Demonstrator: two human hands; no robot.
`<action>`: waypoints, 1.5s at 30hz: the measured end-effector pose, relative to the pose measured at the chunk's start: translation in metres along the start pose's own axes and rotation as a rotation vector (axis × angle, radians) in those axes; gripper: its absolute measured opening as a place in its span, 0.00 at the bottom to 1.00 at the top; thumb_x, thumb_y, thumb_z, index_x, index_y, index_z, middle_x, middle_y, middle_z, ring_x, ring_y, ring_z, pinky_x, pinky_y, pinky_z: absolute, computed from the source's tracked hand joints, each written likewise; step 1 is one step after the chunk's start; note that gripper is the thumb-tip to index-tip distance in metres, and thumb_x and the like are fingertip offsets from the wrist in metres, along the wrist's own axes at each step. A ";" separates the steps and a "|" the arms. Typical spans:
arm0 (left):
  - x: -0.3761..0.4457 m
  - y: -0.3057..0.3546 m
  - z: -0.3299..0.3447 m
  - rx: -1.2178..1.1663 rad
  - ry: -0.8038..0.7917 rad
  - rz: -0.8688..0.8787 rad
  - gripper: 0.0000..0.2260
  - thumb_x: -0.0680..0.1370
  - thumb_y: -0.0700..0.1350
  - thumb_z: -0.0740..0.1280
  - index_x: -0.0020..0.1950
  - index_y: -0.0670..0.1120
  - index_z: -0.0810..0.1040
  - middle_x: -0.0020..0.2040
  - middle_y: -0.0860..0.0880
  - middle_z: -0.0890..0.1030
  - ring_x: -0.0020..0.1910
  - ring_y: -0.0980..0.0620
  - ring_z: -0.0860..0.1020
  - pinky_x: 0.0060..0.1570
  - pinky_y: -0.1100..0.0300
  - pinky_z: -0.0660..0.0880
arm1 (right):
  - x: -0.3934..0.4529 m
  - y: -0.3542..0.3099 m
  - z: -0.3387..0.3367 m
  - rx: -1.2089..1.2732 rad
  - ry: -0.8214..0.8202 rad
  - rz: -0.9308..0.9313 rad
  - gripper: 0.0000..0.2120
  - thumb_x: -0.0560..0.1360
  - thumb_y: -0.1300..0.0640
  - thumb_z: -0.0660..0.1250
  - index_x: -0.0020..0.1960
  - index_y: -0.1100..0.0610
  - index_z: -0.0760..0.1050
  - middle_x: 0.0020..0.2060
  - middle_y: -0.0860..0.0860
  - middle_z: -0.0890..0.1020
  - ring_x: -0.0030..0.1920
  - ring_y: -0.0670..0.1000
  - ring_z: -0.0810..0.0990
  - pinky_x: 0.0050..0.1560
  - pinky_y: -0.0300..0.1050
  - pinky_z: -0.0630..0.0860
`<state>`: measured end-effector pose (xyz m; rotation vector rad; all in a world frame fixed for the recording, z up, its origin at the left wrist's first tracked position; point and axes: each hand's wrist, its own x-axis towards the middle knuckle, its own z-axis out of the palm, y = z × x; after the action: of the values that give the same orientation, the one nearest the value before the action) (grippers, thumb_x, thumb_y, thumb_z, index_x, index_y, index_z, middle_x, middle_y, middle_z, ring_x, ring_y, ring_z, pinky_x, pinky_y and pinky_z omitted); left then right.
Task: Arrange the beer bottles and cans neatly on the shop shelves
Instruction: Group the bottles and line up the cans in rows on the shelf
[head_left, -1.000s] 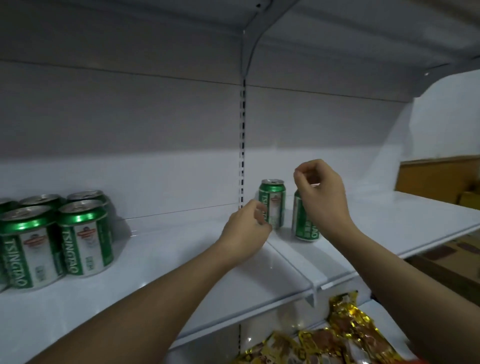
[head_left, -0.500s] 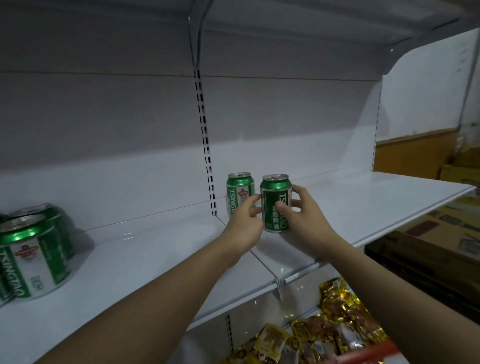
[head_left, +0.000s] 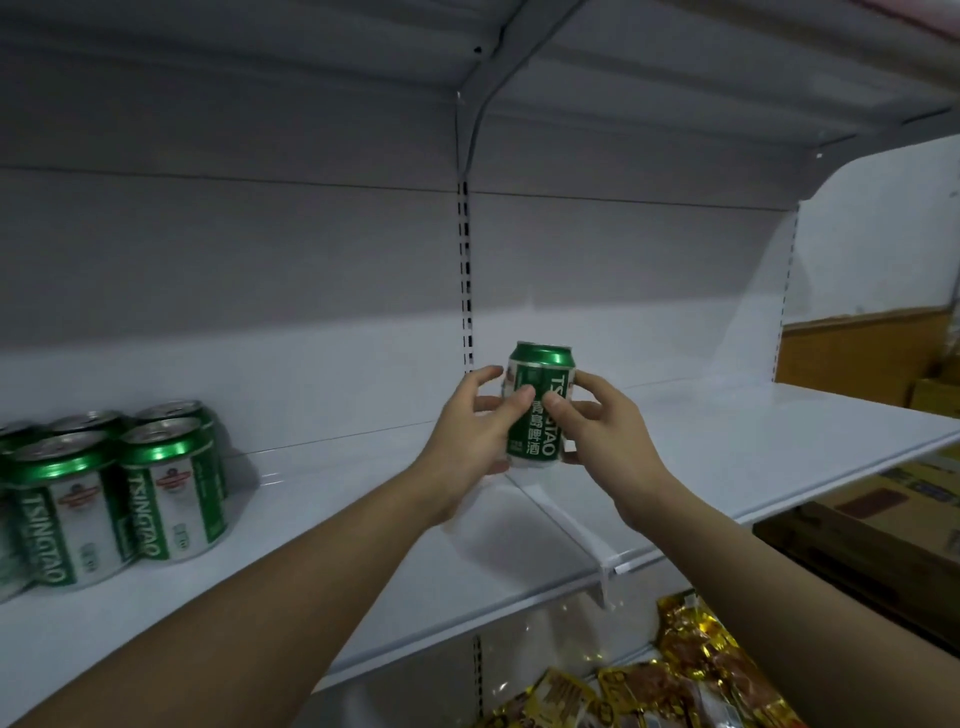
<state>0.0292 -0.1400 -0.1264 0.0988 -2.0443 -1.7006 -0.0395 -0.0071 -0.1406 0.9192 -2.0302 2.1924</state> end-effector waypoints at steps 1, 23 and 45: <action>-0.003 0.005 -0.009 -0.023 0.010 -0.005 0.21 0.79 0.53 0.66 0.71 0.54 0.67 0.61 0.49 0.78 0.55 0.52 0.79 0.42 0.55 0.82 | -0.003 -0.007 0.008 0.015 -0.025 -0.011 0.15 0.80 0.57 0.66 0.66 0.51 0.73 0.52 0.53 0.84 0.44 0.45 0.85 0.36 0.35 0.79; -0.145 0.041 -0.239 -0.080 0.317 0.059 0.21 0.76 0.54 0.67 0.68 0.52 0.73 0.59 0.48 0.81 0.57 0.45 0.81 0.41 0.44 0.82 | -0.053 -0.118 0.225 -0.195 -0.562 -0.151 0.15 0.82 0.46 0.60 0.66 0.50 0.69 0.51 0.49 0.81 0.50 0.46 0.81 0.45 0.43 0.82; -0.295 0.003 -0.442 0.432 0.641 -0.056 0.28 0.72 0.51 0.75 0.69 0.53 0.70 0.62 0.58 0.78 0.61 0.60 0.76 0.59 0.64 0.74 | -0.159 -0.081 0.488 -0.026 -0.788 -0.245 0.17 0.77 0.44 0.68 0.62 0.45 0.67 0.51 0.49 0.80 0.51 0.52 0.82 0.52 0.57 0.81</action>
<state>0.4672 -0.4383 -0.1641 0.7436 -1.8625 -1.0296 0.3198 -0.3820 -0.1427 2.1484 -1.9965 1.8196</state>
